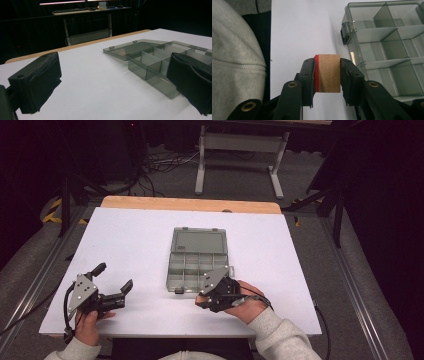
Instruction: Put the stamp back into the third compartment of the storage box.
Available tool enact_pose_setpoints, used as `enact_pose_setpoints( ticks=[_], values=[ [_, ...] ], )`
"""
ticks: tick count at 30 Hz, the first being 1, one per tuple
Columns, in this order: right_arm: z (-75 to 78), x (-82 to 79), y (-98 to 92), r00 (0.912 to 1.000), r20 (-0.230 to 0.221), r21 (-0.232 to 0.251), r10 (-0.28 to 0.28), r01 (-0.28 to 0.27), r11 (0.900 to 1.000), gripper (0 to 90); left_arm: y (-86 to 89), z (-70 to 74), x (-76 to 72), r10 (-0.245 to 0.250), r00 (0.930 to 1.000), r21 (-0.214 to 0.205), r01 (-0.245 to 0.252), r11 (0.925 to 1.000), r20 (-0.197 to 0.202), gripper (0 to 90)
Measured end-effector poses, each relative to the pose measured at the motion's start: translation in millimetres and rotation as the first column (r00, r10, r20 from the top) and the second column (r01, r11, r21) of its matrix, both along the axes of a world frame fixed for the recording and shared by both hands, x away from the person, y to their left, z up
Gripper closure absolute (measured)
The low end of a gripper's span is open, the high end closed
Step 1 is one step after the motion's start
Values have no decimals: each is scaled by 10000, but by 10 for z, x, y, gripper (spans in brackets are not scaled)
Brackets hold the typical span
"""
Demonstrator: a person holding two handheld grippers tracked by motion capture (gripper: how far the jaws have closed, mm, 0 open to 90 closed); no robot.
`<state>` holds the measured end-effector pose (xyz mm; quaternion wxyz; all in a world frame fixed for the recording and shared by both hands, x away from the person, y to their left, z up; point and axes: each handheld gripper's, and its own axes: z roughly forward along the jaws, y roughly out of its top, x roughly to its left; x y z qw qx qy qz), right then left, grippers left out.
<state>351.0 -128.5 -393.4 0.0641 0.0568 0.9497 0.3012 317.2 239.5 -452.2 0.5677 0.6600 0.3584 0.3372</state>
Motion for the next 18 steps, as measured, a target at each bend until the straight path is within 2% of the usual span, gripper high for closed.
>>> enact_pose_setpoints(
  ticks=[5, 7, 18],
  values=[
    [42, 16, -36, 9998, 109, 328, -173, 169, 9993, 660, -3, 0, -1, 5, 10000, 9, -5, 10000, -1, 7],
    [70, 24, -57, 9994, 163, 607, -304, 293, 9977, 660, -3, 0, -2, 6, 10000, 8, -6, 10000, 2, 7],
    [152, 74, -129, 9972, 310, 1213, -687, 644, 9905, 660, -1, 0, -1, 6, 10000, 1, -6, 10000, 0, 7]
  ],
)
